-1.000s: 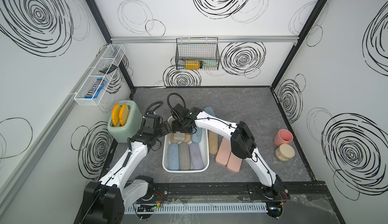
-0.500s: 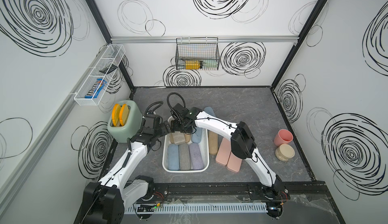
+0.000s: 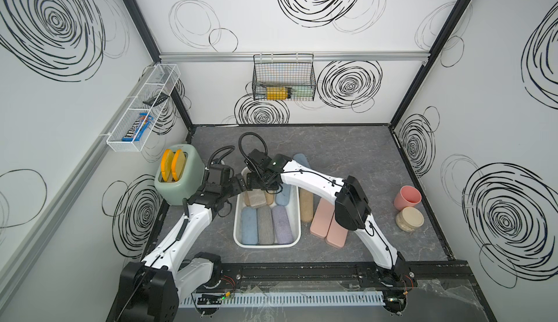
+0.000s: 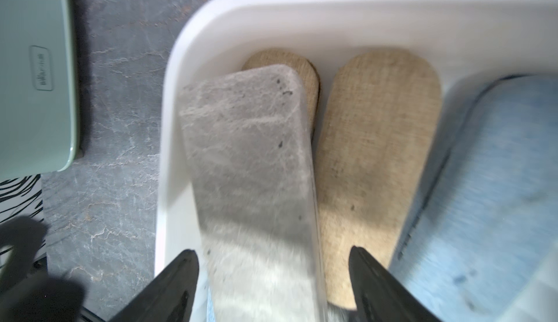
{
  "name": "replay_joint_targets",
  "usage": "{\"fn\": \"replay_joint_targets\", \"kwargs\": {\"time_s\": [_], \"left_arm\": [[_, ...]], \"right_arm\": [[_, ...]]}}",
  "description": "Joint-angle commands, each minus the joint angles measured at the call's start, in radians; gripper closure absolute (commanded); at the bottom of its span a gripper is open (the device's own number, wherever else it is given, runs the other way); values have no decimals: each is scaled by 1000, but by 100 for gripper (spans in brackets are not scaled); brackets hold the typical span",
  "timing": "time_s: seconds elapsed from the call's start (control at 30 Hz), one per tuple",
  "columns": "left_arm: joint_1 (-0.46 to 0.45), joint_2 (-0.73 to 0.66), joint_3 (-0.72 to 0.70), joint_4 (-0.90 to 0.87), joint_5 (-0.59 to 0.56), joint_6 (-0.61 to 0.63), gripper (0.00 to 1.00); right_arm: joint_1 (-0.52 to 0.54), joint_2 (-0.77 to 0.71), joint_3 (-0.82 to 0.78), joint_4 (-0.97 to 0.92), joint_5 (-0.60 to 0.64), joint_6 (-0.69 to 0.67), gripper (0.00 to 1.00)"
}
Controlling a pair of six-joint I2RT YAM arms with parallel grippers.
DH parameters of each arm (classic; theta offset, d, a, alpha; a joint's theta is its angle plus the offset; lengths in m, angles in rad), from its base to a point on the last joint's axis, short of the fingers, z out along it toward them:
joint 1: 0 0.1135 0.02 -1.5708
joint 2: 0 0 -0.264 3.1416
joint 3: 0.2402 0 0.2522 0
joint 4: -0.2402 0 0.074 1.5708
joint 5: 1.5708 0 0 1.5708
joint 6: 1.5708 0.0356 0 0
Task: Put the glasses cases into the storage boxes
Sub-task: Place the glasses case in the storage box.
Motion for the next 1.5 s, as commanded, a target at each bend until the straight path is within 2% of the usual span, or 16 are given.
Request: {"fn": "replay_joint_targets", "kwargs": {"time_s": [0.0,0.07,0.2,0.4,0.6,1.2,1.33,1.47], "left_arm": [[-4,-13,25,22,6,-6,9],[-4,-12,25,20,7,-5,10],[-5,-13,24,20,5,-5,10],[-4,-7,24,22,10,-5,9],[-7,-2,22,22,11,-5,10],[-25,-8,24,22,9,-1,10],[-26,-13,24,22,7,1,9],[-20,-19,25,26,8,1,8]], "right_arm": [[44,-131,-52,-37,80,-23,19],[66,-169,-112,-33,97,-24,27],[110,-241,-273,28,81,-12,57],[134,-277,-474,197,-6,12,72],[117,-213,-467,246,-36,10,77],[70,-98,-276,224,-58,-15,75],[77,-131,-278,196,-33,-16,75],[89,-245,-348,170,56,-16,67]]}}
